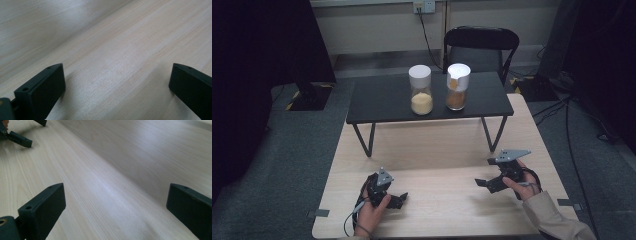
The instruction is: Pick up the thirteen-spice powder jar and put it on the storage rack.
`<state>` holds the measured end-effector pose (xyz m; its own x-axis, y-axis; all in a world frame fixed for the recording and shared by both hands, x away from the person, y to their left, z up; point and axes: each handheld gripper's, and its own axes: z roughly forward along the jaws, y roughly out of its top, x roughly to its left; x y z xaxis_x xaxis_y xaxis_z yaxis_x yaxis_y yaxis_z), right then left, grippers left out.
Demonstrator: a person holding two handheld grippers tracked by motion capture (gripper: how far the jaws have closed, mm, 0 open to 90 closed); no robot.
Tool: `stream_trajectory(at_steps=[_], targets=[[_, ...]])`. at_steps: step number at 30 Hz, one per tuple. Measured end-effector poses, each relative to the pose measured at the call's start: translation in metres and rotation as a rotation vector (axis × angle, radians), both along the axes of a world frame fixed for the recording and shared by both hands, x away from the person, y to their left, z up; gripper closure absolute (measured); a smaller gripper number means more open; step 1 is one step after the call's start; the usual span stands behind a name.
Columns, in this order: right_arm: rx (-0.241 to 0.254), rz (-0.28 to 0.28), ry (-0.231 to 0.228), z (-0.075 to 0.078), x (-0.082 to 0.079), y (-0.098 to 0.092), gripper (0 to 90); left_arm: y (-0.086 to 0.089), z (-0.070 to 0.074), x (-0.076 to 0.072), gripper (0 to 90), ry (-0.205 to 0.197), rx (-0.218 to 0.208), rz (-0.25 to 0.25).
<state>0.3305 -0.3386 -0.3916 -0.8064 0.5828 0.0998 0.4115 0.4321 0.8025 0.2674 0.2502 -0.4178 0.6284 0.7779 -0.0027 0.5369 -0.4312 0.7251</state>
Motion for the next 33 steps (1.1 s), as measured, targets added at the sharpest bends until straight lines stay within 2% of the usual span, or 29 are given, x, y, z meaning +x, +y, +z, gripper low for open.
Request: stream_trajectory(at_steps=[8,28,33], targets=[[-0.018,-0.012,-0.002,-0.004,-0.003,-0.006,1.1,0.000,0.000,0.000,0.0,0.000,0.000,0.000],[-0.073,0.008,-0.013,-0.017,-0.005,-0.014,1.3,0.000,0.000,0.000,0.0,0.000,0.000,0.000],[-0.109,0.017,-0.030,-0.021,-0.006,-0.012,1.4,0.000,0.000,0.000,0.0,0.000,0.000,0.000]])
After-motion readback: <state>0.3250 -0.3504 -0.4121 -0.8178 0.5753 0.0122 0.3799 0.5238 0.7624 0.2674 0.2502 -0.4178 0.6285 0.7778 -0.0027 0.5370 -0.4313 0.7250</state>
